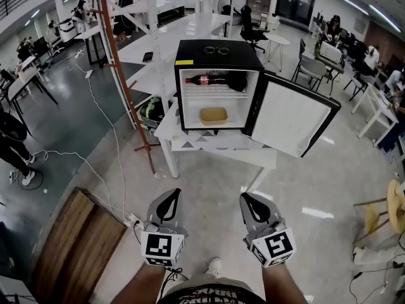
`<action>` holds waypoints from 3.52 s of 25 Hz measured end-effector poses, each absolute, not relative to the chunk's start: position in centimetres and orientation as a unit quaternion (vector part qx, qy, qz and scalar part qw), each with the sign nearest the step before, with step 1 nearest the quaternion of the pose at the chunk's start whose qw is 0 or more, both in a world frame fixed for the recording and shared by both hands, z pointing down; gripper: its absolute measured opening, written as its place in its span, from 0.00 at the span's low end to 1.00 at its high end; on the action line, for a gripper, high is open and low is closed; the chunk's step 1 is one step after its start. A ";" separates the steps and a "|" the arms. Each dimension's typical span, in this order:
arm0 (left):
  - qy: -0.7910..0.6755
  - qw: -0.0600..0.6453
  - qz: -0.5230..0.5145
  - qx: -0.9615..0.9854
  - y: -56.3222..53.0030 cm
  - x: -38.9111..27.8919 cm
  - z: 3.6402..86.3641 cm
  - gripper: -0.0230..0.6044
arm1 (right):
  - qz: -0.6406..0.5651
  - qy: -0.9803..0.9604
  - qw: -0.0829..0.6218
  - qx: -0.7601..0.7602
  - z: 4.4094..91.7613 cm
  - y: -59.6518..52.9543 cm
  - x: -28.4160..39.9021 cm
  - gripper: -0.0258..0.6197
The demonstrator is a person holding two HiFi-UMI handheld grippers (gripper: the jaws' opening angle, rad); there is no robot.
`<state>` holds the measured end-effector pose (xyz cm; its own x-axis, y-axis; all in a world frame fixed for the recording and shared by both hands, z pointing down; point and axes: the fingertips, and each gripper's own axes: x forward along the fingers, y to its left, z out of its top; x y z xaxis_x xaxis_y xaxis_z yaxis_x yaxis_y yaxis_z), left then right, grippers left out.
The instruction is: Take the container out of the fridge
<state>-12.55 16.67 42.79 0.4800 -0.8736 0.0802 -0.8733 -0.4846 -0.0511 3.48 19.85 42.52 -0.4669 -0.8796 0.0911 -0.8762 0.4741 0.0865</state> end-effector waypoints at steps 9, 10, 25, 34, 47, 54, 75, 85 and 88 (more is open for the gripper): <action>0.522 -0.003 -0.012 -0.853 14.4 -9.4 41.5 0.04 | -0.014 -0.867 0.062 0.494 42.2 16.6 7.3 0.08; 0.525 0.000 -0.015 -0.851 14.3 -9.2 41.4 0.04 | -0.015 -0.868 0.061 0.493 42.1 16.3 7.6 0.08; 0.554 0.020 -0.037 -0.831 13.3 -9.0 41.6 0.04 | 0.009 -0.857 0.043 0.513 42.7 14.8 11.7 0.08; 0.557 0.004 -0.055 -0.829 12.1 -10.8 43.6 0.04 | 0.020 -0.859 0.053 0.508 44.1 13.2 10.0 0.08; 0.552 0.003 -0.052 -0.832 5.8 -11.9 43.8 0.04 | 0.026 -0.856 0.056 0.513 44.3 7.9 9.4 0.08; 0.553 0.000 -0.060 -0.831 2.9 -11.8 44.3 0.04 | 0.030 -0.861 0.061 0.503 44.8 4.9 8.9 0.08; 0.541 -0.007 -0.070 -0.838 -3.3 -11.5 44.0 0.04 | 0.053 -0.863 0.067 0.498 45.4 -1.7 8.3 0.08; 0.523 0.006 -0.080 -0.849 -7.3 -12.3 43.8 0.04 | 0.039 -0.851 0.047 0.522 43.7 -5.9 7.6 0.08; 0.520 0.010 -0.079 -0.850 -8.5 -12.8 43.3 0.04 | 0.032 -0.847 0.040 0.529 43.1 -7.1 7.1 0.08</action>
<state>-12.84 -8.47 43.28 0.4468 -0.8859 0.1247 -0.8829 -0.4592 -0.0986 7.10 -7.08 43.05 -0.4370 -0.8937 0.1012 -0.8988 0.4382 -0.0110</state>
